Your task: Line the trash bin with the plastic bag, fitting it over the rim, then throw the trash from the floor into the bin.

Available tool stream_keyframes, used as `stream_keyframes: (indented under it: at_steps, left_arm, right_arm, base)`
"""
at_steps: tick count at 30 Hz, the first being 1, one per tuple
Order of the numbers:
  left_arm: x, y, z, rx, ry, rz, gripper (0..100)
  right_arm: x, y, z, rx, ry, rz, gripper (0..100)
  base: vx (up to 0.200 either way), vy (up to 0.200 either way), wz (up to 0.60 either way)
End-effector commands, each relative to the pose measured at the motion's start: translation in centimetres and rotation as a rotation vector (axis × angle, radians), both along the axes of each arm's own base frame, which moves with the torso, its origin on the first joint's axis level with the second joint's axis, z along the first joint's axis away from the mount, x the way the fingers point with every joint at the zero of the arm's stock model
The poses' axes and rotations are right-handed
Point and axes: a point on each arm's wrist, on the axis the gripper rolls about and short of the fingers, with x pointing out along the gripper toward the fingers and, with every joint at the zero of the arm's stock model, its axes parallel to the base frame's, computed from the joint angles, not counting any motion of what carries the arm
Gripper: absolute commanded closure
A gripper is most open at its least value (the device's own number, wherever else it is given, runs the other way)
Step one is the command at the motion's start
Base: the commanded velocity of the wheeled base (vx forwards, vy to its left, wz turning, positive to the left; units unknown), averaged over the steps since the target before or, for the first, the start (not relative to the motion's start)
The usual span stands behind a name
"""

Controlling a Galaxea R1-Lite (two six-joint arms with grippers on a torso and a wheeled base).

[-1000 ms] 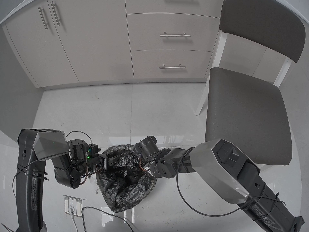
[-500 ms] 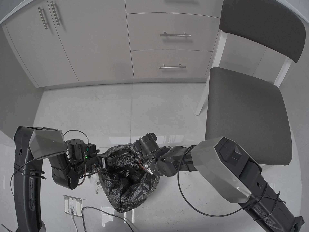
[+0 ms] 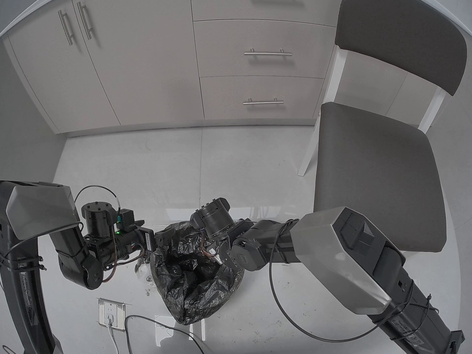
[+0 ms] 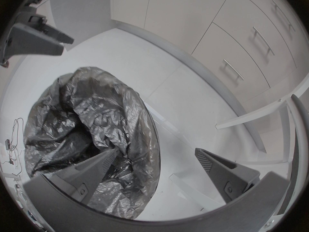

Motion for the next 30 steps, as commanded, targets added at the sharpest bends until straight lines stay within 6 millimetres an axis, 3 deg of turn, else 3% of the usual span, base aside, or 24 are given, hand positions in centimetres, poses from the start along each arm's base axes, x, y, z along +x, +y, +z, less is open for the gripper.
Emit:
stream_keyframes:
  at_steps: [1,10,13,22,28,30]
  left_arm:
    - [0.0,0.5,2.4,-0.013,-0.069,0.015,0]
    - [1.3,4.8,3.3,-0.039,-0.111,0.094,0]
    - [2.4,5.7,4.0,-0.092,-0.126,0.119,0]
    - [12.5,8.1,7.3,-0.213,-0.002,0.327,0]
    - [17.7,8.5,6.6,-0.185,0.006,0.376,0]
    - [18.5,8.3,6.2,-0.183,0.006,0.372,0]
  right_arm:
    - [-0.7,0.6,2.3,0.032,-0.030,0.017,0]
    - [-1.6,0.4,8.9,0.120,-0.117,0.020,0]
    - [-1.5,0.1,9.5,0.132,-0.127,0.015,0]
    - [-0.4,-0.7,10.1,0.169,-0.156,-0.015,0]
    - [0.2,-1.2,10.1,0.175,-0.163,-0.026,0]
    - [0.4,-1.3,10.2,0.182,-0.170,-0.031,0]
  base:
    - [0.000,0.000,0.00]
    - [0.000,0.000,0.00]
    - [0.000,0.000,0.00]
    - [0.000,0.000,0.00]
    - [0.000,0.000,0.00]
    - [0.000,0.000,0.00]
